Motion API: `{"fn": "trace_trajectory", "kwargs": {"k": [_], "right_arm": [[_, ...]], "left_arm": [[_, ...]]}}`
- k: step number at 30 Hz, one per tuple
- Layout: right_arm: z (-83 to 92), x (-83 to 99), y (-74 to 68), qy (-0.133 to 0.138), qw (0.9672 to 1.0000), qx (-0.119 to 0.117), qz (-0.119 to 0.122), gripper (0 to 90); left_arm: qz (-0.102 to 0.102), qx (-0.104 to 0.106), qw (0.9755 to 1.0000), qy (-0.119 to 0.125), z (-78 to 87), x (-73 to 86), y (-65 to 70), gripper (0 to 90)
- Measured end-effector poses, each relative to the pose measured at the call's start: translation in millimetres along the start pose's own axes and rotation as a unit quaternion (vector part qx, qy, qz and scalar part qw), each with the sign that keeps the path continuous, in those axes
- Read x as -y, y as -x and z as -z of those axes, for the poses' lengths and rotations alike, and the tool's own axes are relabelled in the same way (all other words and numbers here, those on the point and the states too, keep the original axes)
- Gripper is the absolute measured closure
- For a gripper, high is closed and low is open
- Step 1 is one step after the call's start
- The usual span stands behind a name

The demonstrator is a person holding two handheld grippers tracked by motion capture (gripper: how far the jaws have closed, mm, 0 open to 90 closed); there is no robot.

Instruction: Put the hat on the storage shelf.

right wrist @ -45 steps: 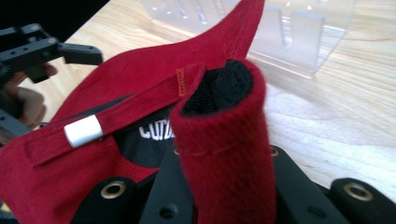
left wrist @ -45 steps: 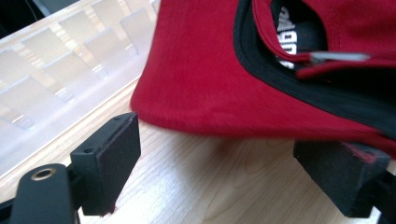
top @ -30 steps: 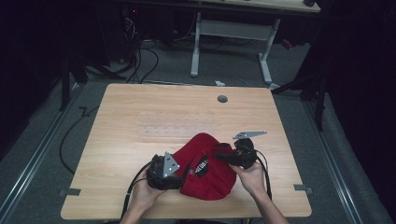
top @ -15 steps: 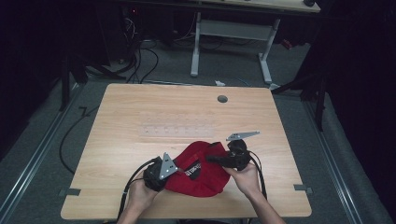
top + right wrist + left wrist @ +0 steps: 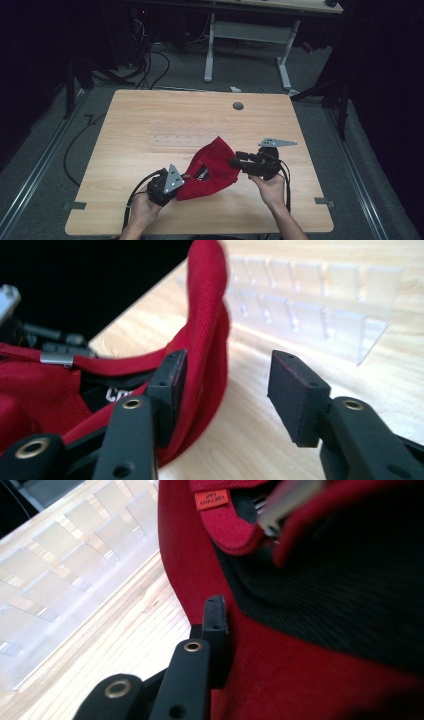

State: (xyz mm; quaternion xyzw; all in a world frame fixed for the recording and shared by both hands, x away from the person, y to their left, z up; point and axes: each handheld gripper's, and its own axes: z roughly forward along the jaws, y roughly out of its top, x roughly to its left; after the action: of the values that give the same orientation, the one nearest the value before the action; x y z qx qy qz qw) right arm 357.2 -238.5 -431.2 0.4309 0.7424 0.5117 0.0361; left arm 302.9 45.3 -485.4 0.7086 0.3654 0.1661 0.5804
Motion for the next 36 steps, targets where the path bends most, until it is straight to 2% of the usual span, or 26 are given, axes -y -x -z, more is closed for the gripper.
{"fn": "trace_trajectory", "kwargs": {"k": [5, 8, 10, 11, 16, 17, 19, 20, 21, 22, 23, 26, 27, 28, 29, 30, 31, 32, 34, 35, 36], "right_arm": [[4.1, -0.9, 2.5, 0.011, 0.9999, 0.001, 0.001, 45.0], [16.8, -3.4, 7.5, 0.045, 0.9989, -0.009, -0.009, 42.6], [23.9, -4.1, 12.0, 0.057, 0.9982, -0.009, -0.017, 41.8], [25.5, -3.8, 13.4, 0.058, 0.9982, -0.003, -0.016, 41.9], [32.3, 3.5, 24.4, 0.069, 0.9973, 0.017, -0.021, 41.2], [30.3, 11.9, 31.2, 0.061, 0.9968, 0.049, -0.014, 41.1], [25.3, 19.6, 37.8, 0.041, 0.9965, 0.072, -0.013, 41.0], [25.3, 19.6, 37.8, 0.041, 0.9965, 0.072, -0.013, 41.0], [18.5, 30.3, 45.4, 0.021, 0.9942, 0.105, -0.005, 41.1], [15.3, 35.8, 49.5, 0.013, 0.9930, 0.118, -0.002, 41.3], [11.9, 40.9, 52.8, 0.003, 0.9910, 0.134, 0.000, 41.3], [2.4, 55.0, 61.5, -0.022, 0.9819, 0.187, 0.020, 41.3], [2.4, 55.0, 61.5, -0.022, 0.9819, 0.187, 0.020, 41.3], [0.0, 59.2, 63.8, -0.028, 0.9794, 0.199, 0.022, 41.3], [-3.6, 66.4, 68.1, -0.040, 0.9742, 0.220, 0.029, 41.3], [-4.5, 69.5, 69.9, -0.043, 0.9725, 0.227, 0.031, 41.3], [-4.5, 69.5, 69.9, -0.043, 0.9725, 0.227, 0.031, 41.3], [-5.1, 72.3, 71.2, -0.044, 0.9711, 0.232, 0.032, 41.0], [-7.2, 78.8, 74.0, -0.050, 0.9665, 0.249, 0.036, 40.3], [-7.7, 80.3, 74.6, -0.051, 0.9650, 0.255, 0.038, 40.1], [-8.2, 81.5, 74.9, -0.050, 0.9635, 0.260, 0.039, 40.0]], "left_arm": [[-0.008, 0.014, 0.9998, -0.011, 0.5, 1.1, 5.2, 84.1], [-0.011, 0.010, 0.9998, -0.015, 3.0, 0.2, 4.5, 85.2], [-0.004, 0.009, 0.9999, -0.010, 7.1, -3.2, 3.1, 85.4], [-0.002, 0.009, 0.9999, -0.008, 8.4, -4.5, 2.7, 85.5], [0.035, 0.003, 0.9992, 0.017, 17.5, -15.5, -10.0, 85.5], [0.046, 0.003, 0.9987, 0.019, 19.3, -18.1, -13.3, 85.5], [0.061, 0.003, 0.9977, 0.031, 23.0, -23.4, -17.1, 85.4], [0.061, 0.003, 0.9977, 0.031, 23.0, -23.4, -17.1, 85.4], [0.069, 0.003, 0.9970, 0.034, 24.1, -25.2, -18.5, 85.4], [0.081, 0.003, 0.9959, 0.039, 25.6, -28.3, -22.2, 85.4], [0.081, 0.003, 0.9959, 0.039, 25.6, -28.3, -22.2, 85.4], [0.099, 0.001, 0.9940, 0.046, 27.2, -31.4, -28.5, 85.3], [0.106, 0.000, 0.9932, 0.049, 28.0, -32.4, -30.5, 85.3], [0.114, -0.001, 0.9921, 0.052, 29.3, -33.7, -33.1, 85.3], [0.123, -0.003, 0.9907, 0.057, 31.4, -35.2, -36.5, 85.3], [0.123, -0.003, 0.9907, 0.057, 31.4, -35.2, -36.5, 85.3], [0.128, -0.004, 0.9900, 0.061, 32.6, -36.1, -38.7, 85.3], [0.134, -0.005, 0.9888, 0.065, 34.0, -37.2, -41.5, 85.3], [0.144, -0.006, 0.9870, 0.071, 35.6, -38.8, -45.5, 85.3], [0.154, -0.007, 0.9850, 0.078, 36.7, -40.7, -49.5, 85.3], [0.154, -0.007, 0.9850, 0.078, 36.7, -40.7, -49.5, 85.3]]}}
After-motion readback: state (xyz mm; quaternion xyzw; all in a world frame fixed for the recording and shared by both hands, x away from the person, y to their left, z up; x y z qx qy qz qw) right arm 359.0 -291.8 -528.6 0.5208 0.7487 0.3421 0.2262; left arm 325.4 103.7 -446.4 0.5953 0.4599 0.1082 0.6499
